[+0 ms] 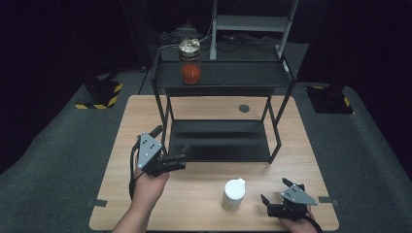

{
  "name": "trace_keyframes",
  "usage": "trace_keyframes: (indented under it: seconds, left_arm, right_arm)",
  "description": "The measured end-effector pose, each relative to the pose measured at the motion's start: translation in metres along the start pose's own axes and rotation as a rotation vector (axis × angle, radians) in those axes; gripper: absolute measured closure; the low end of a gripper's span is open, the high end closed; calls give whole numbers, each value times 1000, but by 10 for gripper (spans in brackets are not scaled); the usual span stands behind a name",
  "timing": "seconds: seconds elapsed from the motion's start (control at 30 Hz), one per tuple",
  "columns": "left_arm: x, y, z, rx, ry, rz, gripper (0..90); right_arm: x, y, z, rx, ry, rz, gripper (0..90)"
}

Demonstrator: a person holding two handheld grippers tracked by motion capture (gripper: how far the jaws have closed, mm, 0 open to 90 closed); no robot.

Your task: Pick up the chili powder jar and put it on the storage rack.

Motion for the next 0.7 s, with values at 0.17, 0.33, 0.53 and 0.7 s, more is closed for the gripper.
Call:
trace_keyframes:
  seconds: [0.17, 0.33, 0.53, 0.7]
  left_arm:
    - [-3, 18, 5, 24, 18, 2, 6]
    - [-9, 33, 8, 67, 24, 1, 6]
    - [-19, 56, 10, 127, 43, 3, 6]
    - [-26, 75, 10, 198, 62, -1, 6]
  right_arm:
    - [0, 0, 0, 1, 1, 1, 4]
    - [0, 0, 0, 1, 1, 1, 4]
    - [1, 0, 0, 2, 3, 1, 4]
    - [1, 0, 0, 3, 3, 2, 4]
Point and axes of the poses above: each handheld gripper's, and its own axes: z roughly backward along the jaws, y roughly out of its underside, x roughly to its left, the point moved 1 cm from there along -z, roughly forward along the jaws, and after that the axes turned 12 degrees about -z, right-handed, at the moved point
